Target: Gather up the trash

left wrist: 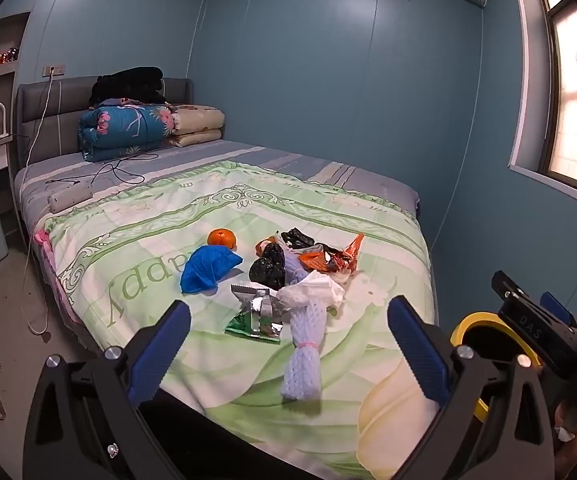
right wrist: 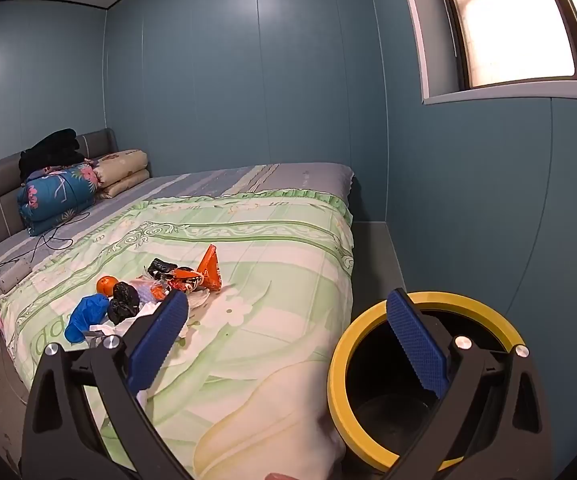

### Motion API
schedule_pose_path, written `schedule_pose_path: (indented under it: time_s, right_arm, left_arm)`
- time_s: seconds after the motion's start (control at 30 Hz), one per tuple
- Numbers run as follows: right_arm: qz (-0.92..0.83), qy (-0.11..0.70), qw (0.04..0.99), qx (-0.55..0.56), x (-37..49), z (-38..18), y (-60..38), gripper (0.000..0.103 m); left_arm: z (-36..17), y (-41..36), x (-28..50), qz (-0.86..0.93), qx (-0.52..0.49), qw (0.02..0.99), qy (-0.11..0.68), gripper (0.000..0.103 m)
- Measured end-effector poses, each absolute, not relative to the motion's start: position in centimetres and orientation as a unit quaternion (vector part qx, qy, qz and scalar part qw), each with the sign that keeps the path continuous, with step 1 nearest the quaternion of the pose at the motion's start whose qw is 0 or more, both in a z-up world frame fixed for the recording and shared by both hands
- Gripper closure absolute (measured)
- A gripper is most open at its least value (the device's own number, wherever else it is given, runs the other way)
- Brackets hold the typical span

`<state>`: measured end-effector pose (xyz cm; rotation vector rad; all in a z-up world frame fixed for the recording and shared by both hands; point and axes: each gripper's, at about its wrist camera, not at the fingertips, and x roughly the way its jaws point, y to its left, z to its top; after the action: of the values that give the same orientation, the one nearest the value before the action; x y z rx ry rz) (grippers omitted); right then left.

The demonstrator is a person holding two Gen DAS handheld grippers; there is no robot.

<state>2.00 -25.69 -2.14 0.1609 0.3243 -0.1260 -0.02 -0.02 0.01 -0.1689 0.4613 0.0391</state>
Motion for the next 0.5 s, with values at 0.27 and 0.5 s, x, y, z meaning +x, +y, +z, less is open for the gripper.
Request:
schedule_pose_path:
  time_s: [0.27, 0.5]
  right_arm:
    - [-0.063, 0.162, 0.981, 0.082, 2.02, -2.16, -25.7, 0.008]
    - [-0.063, 0.162, 0.981, 0.082, 2.05, -2.1, -25.73, 0.008]
  left_arm:
    - [-0.1, 0.06, -0.11, 0.018, -0.085, 0.969, 0.23, 0.008]
    - [0.17, -0.15, -0.3, 0.019, -0.086, 0.969, 0.23, 0.008]
